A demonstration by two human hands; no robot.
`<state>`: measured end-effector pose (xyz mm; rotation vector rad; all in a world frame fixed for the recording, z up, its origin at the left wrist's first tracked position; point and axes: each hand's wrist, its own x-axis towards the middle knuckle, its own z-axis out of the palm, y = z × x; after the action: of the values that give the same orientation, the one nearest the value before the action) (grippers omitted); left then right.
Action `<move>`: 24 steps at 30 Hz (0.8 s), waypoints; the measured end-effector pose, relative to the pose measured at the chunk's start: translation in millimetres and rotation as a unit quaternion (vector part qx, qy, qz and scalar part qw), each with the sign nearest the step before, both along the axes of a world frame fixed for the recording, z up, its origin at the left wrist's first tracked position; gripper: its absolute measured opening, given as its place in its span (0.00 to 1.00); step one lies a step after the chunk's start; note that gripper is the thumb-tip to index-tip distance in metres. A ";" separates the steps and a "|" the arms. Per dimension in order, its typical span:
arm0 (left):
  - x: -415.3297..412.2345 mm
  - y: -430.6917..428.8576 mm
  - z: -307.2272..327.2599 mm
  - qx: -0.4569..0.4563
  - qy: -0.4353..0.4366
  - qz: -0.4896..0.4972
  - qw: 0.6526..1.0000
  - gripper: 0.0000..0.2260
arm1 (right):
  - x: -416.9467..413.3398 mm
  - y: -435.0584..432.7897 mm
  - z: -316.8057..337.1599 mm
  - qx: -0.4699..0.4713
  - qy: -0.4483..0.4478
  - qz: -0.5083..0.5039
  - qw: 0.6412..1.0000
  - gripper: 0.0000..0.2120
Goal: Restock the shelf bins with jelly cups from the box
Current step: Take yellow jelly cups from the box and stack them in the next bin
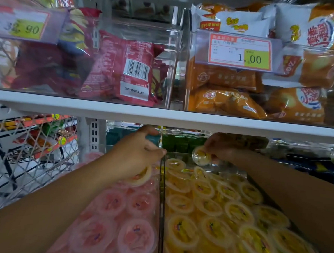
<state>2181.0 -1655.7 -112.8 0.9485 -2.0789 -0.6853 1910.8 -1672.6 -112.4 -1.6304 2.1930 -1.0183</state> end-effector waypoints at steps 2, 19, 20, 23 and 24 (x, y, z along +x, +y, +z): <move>2.7 -1.1 -2.3 -0.004 -0.006 0.003 1.000 0.20 | 2.4 -11.0 -4.8 0.048 0.032 0.004 0.998 0.11; 14.5 1.0 -12.3 0.008 -0.023 0.007 1.000 0.17 | 0.6 13.1 -15.3 0.206 0.139 0.123 0.961 0.21; 14.4 2.0 -12.2 0.007 -0.025 0.009 1.000 0.17 | 3.4 11.9 -15.1 0.210 0.132 0.119 0.962 0.21; 12.0 2.8 -13.7 -0.004 -0.036 0.012 0.999 0.12 | 7.6 11.8 -13.2 0.219 0.105 0.110 0.964 0.19; 9.9 3.7 -14.0 -0.005 -0.041 0.012 0.999 0.11 | 6.9 11.5 -13.7 0.218 0.094 0.107 0.966 0.19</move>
<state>2190.9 -1652.0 -126.7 1.0086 -2.1374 -0.6321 1917.7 -1661.1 -126.0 -1.7491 2.0950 -0.3032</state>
